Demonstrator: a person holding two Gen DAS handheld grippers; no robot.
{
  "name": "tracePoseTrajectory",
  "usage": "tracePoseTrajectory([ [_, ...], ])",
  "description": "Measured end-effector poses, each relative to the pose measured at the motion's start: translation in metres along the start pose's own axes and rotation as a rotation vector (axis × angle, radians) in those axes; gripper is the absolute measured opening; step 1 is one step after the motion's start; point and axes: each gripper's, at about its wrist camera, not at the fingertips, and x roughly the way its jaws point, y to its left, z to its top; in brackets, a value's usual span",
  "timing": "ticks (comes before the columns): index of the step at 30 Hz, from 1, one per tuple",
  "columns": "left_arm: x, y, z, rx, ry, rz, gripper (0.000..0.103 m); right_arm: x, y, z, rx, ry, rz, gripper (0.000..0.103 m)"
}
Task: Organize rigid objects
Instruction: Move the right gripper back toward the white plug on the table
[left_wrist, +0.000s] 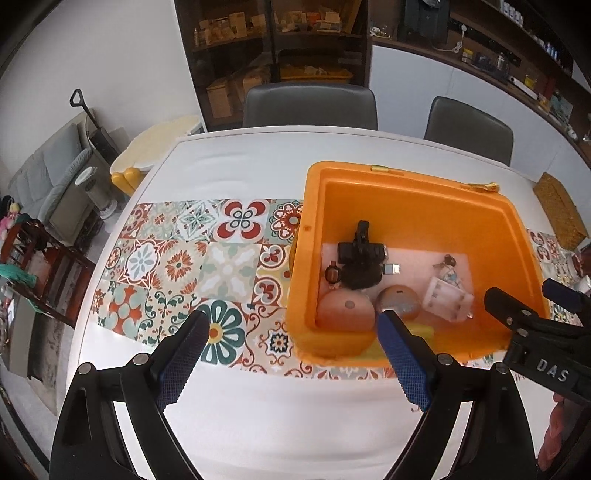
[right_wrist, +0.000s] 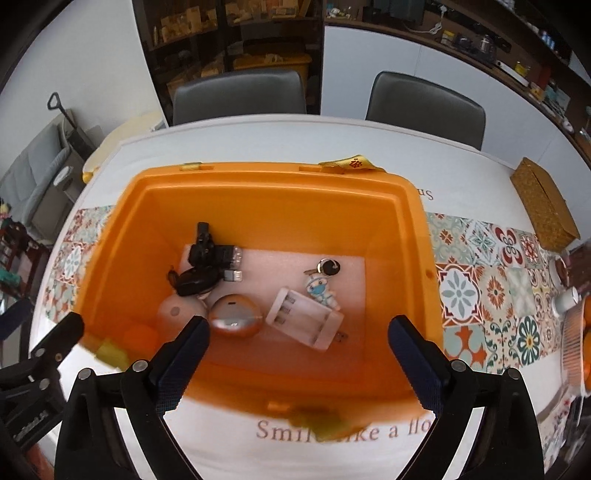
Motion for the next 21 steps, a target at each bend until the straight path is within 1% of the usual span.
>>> tracePoseTrajectory([
  [2, -0.006, 0.004, -0.006, 0.003, -0.005, -0.01, 0.094, -0.011, 0.003, -0.007, 0.004, -0.014, 0.009, 0.097],
  [4, -0.014, 0.009, -0.013, 0.009, -0.01, -0.015, 0.098, -0.022, 0.007, -0.015, 0.008, -0.028, 0.017, 0.097],
  [8, -0.028, 0.019, -0.028, 0.012, -0.026, -0.017, 0.099, -0.041, 0.019, -0.036, 0.011, -0.056, 0.014, 0.097],
  [10, -0.036, 0.025, -0.038, 0.012, -0.035, -0.013, 0.102, -0.047, 0.023, -0.047, 0.019, -0.059, 0.02, 0.097],
  [16, -0.054, 0.044, -0.069, 0.009, -0.044, -0.011, 0.102, -0.065, 0.037, -0.084, 0.034, -0.072, 0.039, 0.097],
  [21, -0.063, 0.06, -0.095, 0.003, -0.045, 0.001, 0.103, -0.076, 0.051, -0.113, 0.028, -0.08, 0.031, 0.097],
])
